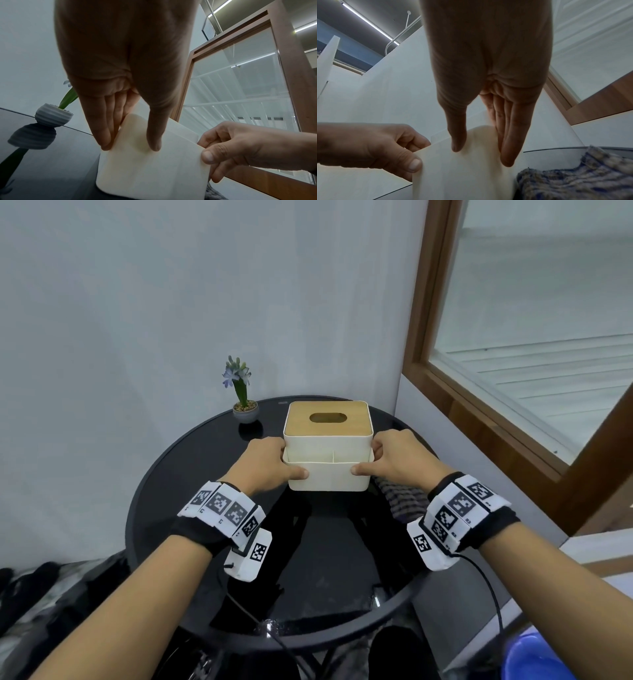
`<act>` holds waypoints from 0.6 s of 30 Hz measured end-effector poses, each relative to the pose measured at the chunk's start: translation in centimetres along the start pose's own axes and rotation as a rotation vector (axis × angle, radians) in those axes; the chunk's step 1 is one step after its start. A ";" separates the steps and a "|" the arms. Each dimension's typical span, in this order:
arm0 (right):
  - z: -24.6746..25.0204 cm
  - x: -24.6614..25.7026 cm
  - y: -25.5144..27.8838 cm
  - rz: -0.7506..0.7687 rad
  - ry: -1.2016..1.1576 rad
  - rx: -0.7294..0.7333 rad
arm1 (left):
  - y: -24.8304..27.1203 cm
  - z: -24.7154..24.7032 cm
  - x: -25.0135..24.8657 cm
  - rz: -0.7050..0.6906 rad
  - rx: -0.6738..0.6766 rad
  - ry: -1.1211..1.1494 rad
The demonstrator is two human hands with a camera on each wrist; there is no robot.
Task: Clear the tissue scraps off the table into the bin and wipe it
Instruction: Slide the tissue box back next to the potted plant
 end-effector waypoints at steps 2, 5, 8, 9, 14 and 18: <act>0.0 0.0 0.5 -0.006 -0.008 0.003 | 0.4 -0.1 0.0 0.004 0.005 -0.001; -0.1 0.1 1.1 -0.009 -0.012 0.000 | 1.0 -0.1 0.0 0.008 0.006 -0.006; -0.3 0.0 1.7 -0.010 -0.034 0.001 | 1.4 -0.2 0.2 0.011 0.015 -0.010; -0.4 0.0 1.9 -0.011 -0.037 0.003 | 1.5 -0.2 0.3 0.008 0.018 -0.012; -0.5 -0.2 2.1 -0.030 -0.064 0.006 | 2.2 -0.3 0.3 -0.009 0.028 0.027; -0.7 -0.6 2.1 -0.048 -0.122 -0.004 | 2.5 -0.3 0.2 -0.027 0.008 0.115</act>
Point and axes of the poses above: each hand's wrist, its own y-axis away from the middle knuckle, its own z-axis out of the back of the hand, x = y × z, the point moved 6 cm from there along -y, towards the middle knuckle, and after that the axes turned 5 degrees about y, right-handed, at the moved point
